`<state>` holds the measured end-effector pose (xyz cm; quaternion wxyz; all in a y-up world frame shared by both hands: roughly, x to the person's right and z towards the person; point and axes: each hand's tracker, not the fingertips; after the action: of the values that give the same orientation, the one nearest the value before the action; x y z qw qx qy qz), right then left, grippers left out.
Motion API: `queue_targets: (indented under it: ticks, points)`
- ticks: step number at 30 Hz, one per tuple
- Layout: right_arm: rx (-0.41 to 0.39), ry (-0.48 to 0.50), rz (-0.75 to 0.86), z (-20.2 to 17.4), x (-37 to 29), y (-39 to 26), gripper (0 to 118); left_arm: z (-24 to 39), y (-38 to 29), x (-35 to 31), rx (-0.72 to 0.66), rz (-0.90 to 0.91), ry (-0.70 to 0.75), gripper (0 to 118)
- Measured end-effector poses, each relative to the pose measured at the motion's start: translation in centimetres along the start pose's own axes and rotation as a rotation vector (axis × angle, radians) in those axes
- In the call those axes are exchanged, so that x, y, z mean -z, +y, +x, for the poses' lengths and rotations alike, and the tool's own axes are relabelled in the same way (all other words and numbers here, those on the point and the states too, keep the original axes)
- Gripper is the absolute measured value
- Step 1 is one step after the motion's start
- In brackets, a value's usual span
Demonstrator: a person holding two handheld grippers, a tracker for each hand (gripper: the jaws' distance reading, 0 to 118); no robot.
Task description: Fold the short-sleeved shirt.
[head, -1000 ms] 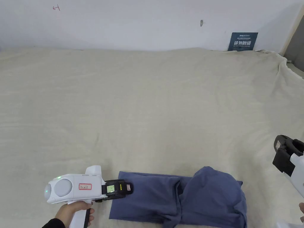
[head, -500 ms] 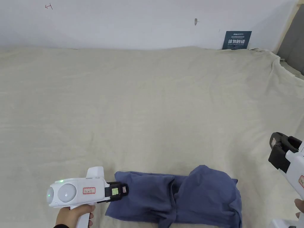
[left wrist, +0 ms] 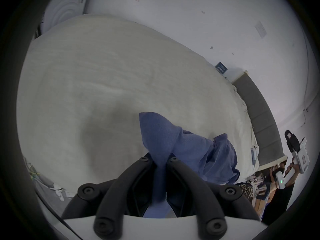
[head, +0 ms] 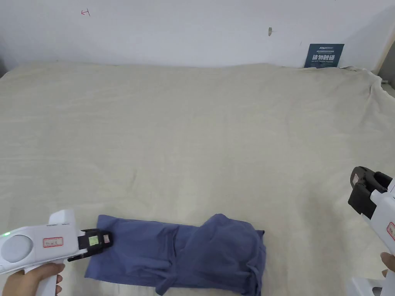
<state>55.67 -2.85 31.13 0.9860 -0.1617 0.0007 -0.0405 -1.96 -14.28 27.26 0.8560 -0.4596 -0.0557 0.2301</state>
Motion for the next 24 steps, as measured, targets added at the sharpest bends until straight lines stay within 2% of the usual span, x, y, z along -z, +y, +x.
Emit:
queue_targets:
  ticks: [6,12,16,24]
  points:
    - [0.006,0.015,0.002,-0.2,-0.1,-0.2,0,2.6,0.3,-2.2,0.006,0.006,0.044,11]
    - [0.021,0.016,0.007,-0.1,-0.8,0.0,0,11.5,0.5,-1.6,0.092,-0.028,-0.062,11]
    - [0.026,0.011,0.011,0.5,-1.1,-0.1,0,16.7,0.0,0.8,0.161,-0.075,-0.135,11]
    - [0.033,-0.013,0.002,1.9,-1.7,-0.7,0,24.5,-3.4,9.0,0.31,-0.201,-0.14,11]
